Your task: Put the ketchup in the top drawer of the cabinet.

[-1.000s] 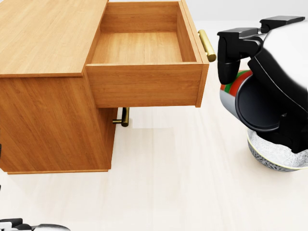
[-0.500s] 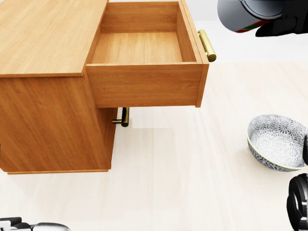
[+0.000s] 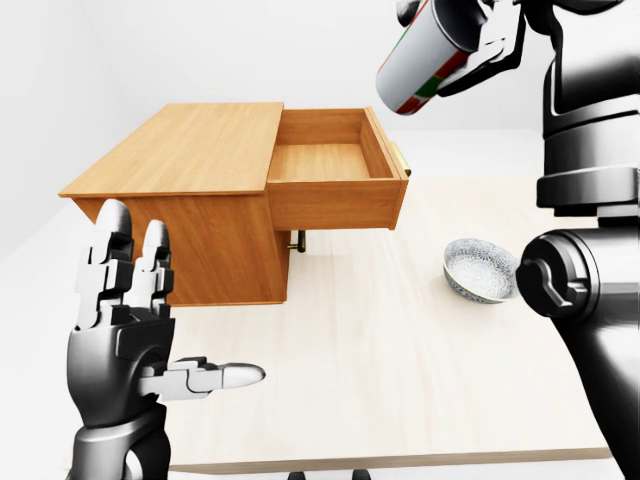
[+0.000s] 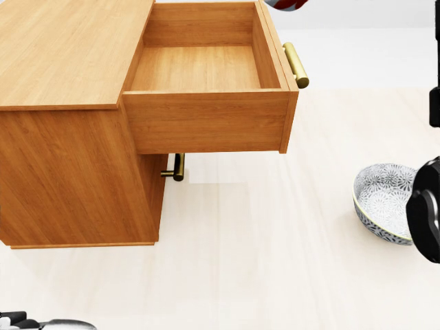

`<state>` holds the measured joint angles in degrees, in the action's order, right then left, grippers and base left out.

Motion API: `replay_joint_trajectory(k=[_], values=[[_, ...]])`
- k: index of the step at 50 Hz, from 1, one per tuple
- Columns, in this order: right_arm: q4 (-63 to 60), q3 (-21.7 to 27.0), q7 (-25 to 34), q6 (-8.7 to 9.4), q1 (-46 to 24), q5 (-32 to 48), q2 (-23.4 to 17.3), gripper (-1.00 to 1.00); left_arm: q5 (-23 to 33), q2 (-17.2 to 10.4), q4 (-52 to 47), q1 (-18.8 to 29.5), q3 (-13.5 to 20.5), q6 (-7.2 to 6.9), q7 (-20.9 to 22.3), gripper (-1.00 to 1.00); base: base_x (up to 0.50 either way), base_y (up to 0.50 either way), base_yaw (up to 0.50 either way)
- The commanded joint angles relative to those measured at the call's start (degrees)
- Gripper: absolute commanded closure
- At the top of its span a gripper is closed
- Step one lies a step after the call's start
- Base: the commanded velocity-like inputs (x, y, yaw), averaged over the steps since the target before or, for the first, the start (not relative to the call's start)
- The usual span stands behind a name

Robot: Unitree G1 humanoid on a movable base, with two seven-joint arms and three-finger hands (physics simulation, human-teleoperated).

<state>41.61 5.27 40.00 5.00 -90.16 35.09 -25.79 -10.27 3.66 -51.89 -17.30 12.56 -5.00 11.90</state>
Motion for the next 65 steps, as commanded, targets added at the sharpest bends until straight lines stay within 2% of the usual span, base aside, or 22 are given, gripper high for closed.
replay_joint_trajectory(k=[1,14,18,51,65], values=[[19.2,-0.4,0.0,0.0,-8.9,-8.7,2.2,1.0,0.7,0.2,0.2,-0.6,-1.0,0.0,0.2,-1.0,0.0,0.0,0.0],[26.6,-1.1,0.0,0.0,-10.7,-11.0,5.0,1.0,0.1,0.0,-0.1,-0.4,-0.5,0.0,0.0,-1.0,0.0,0.0,0.0],[27.4,-1.0,0.0,0.0,-10.2,-11.5,5.6,1.0,1.1,0.0,0.8,-0.6,-1.7,0.0,-0.1,-1.0,0.0,0.0,0.0],[30.1,-0.5,0.0,0.0,-5.8,-11.3,4.8,1.0,0.0,0.0,-0.1,-0.3,-0.4,0.0,0.1,-1.0,0.0,0.0,0.0],[29.9,-0.9,-7.8,0.0,-6.6,-9.8,6.3,1.0,0.2,0.0,0.1,-0.6,-0.7,0.0,0.3,-1.0,0.0,0.0,0.0]])
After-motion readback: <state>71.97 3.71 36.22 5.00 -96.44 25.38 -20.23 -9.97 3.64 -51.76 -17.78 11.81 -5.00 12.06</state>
